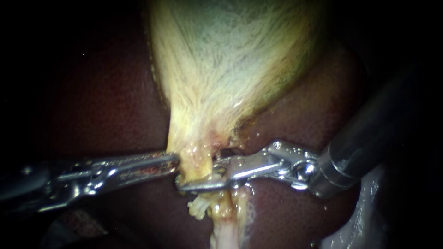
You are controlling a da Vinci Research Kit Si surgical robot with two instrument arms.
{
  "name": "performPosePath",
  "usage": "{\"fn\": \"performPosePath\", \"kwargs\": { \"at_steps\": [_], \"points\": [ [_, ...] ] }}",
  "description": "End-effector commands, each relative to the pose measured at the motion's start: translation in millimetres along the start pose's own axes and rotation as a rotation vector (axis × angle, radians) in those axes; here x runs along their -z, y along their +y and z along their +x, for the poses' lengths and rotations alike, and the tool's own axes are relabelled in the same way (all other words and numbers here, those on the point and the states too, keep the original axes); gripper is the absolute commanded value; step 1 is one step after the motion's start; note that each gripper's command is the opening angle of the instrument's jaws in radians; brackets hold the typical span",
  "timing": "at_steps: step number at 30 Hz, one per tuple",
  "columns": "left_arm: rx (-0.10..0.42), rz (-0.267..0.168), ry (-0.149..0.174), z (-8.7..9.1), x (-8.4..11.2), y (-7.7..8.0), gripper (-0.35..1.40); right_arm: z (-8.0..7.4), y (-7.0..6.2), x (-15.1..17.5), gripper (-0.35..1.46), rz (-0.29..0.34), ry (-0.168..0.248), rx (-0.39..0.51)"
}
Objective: Going back third clip left tube
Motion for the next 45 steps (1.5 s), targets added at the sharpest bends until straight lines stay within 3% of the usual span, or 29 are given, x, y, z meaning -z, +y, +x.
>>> {"fn": "performPosePath", "kwargs": {
  "at_steps": [1, 2, 7, 9, 12, 18, 22, 30, 45],
  "points": [
    [0.0, 0.0, 0.0, 0.0, 0.0, 0.0, -0.18, 0.0, -0.1, 0.0, -0.35, 0.0, 0.0, -0.003],
    [0.0, 0.0, 0.0, 0.0, 0.0, 0.0, -0.18, 0.0, -0.1, -0.1, -0.35, 0.0, 0.0, -0.002],
    [0.0, 0.0, 0.0, 0.0, 0.0, 0.0, -0.18, -0.3, 0.1, -0.6, 0.15, -0.002, 0.0, 0.0],
    [0.0, 0.0, 0.0, 0.0, 0.1, 0.0, -0.18, -0.3, 0.4, -1.0, 0.39, -0.005, -0.002, 0.036],
    [0.0, 0.0, 0.0, 0.0, 0.1, 0.0, -0.18, -0.1, 1.0, -1.3, 0.51, -0.018, -0.005, 0.124],
    [0.0, 0.0, 0.0, 0.0, 0.2, 0.0, -0.18, -0.1, 2.4, -0.2, 0.6, -0.105, 0.022, 0.167],
    [0.0, 0.0, 0.0, 0.0, 0.3, 0.0, -0.18, -0.5, 2.8, 1.2, 0.6, -0.113, 0.025, 0.165],
    [0.0, 0.001, 0.0, 0.0, 0.3, 0.0, -0.18, -1.7, 1.6, 4.2, 0.59, -0.098, 0.019, 0.169],
    [0.0, 0.001, 0.0, 0.1, 0.3, 0.1, -0.18, -1.8, 0.7, 3.6, 0.6, -0.099, 0.019, 0.169]
  ]
}}
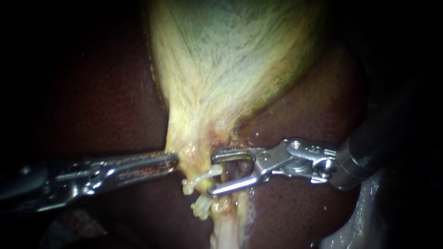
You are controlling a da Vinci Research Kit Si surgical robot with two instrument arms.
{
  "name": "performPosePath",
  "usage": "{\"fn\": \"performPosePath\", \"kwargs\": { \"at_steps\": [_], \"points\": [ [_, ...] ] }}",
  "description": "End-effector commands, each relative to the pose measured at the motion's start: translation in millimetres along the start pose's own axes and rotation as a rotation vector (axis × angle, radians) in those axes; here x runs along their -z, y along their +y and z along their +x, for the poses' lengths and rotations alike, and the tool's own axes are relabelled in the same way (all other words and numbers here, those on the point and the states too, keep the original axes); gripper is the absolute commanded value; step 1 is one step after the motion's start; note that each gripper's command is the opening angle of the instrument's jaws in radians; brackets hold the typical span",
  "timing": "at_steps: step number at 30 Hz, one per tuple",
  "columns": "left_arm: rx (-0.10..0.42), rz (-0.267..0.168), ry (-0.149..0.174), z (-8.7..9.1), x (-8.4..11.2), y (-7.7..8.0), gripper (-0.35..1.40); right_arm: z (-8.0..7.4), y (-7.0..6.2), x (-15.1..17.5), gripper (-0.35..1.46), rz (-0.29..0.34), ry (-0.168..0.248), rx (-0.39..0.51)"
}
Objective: Going back third clip left tube
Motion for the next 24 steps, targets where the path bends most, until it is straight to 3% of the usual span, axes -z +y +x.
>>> {"fn": "performPosePath", "kwargs": {
  "at_steps": [1, 9, 12, 17, 24],
  "points": [
    [0.0, 0.0, 0.0, 0.0, 0.0, 0.0, -0.18, -0.1, 0.0, 0.5, 0.6, 0.001, 0.0, 0.001],
    [0.0, 0.001, 0.0, 0.1, 0.1, 0.1, -0.18, -0.3, -1.1, 6.7, 0.6, -0.013, 0.004, 0.017],
    [0.0, 0.001, 0.0, 0.1, 0.0, 0.1, -0.18, 0.6, -1.4, 9.2, 0.6, -0.032, 0.006, 0.056],
    [0.0, 0.001, 0.0, 0.1, -0.1, 0.2, -0.18, 2.3, -1.7, 12.6, 0.6, -0.053, -0.034, 0.142],
    [-0.001, 0.002, 0.0, 0.1, -0.3, 0.6, -0.18, 3.5, -2.5, 14.0, 0.6, -0.05, -0.053, 0.216]
  ]
}}
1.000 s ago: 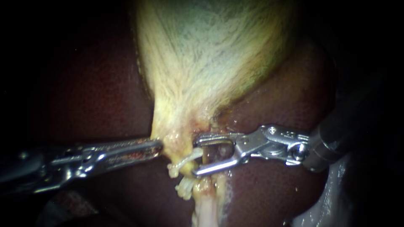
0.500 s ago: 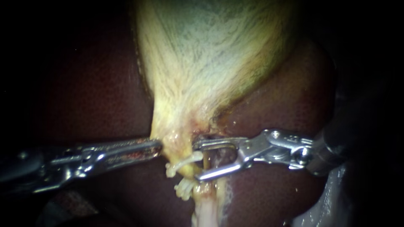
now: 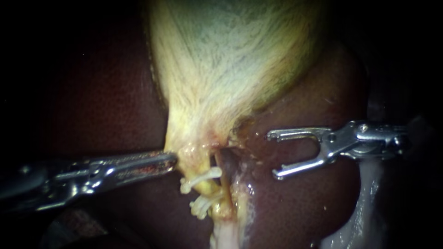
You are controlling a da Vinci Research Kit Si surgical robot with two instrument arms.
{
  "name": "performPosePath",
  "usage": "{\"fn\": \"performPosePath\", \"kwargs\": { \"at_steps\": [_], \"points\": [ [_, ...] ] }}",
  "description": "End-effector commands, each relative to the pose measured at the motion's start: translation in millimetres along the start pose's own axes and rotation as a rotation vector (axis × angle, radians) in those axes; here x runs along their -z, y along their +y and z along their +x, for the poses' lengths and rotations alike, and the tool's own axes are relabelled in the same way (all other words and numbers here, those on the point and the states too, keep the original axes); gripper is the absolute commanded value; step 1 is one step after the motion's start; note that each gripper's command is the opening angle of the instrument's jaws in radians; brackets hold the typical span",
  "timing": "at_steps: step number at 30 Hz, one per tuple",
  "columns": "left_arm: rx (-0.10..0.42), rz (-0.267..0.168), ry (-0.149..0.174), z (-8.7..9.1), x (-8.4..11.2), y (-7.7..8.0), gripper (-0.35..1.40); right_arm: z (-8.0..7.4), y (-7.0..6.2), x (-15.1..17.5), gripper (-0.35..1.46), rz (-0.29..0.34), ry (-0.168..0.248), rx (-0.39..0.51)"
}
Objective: Going back third clip left tube
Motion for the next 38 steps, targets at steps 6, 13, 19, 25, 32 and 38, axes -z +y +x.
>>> {"fn": "performPosePath", "kwargs": {
  "at_steps": [6, 13, 19, 25, 32, 38],
  "points": [
    [-0.002, -0.004, -0.003, 0.5, -1.3, 0.4, -0.16, 0.3, -0.4, -0.5, 0.6, -0.001, 0.002, 0.007],
    [-0.009, 0.0, 0.008, 1.9, -5.1, 1.0, -0.16, 0.2, -0.5, -1.2, 0.6, -0.005, 0.006, 0.009],
    [-0.012, 0.0, 0.019, 2.4, -7.2, 1.1, -0.16, 0.3, -0.7, -1.4, 0.6, -0.006, 0.007, 0.009],
    [-0.012, 0.001, 0.022, 2.4, -8.0, 0.9, -0.16, 0.3, -0.8, -1.5, 0.6, -0.006, 0.008, 0.009],
    [-0.013, 0.005, 0.026, 2.5, -8.3, 0.7, -0.16, 0.4, -0.9, -1.5, 0.6, -0.006, 0.008, 0.009],
    [-0.014, 0.005, 0.026, 2.6, -8.2, 0.7, -0.16, 0.6, -1.1, -1.5, 0.6, -0.006, 0.008, 0.009]
  ]
}}
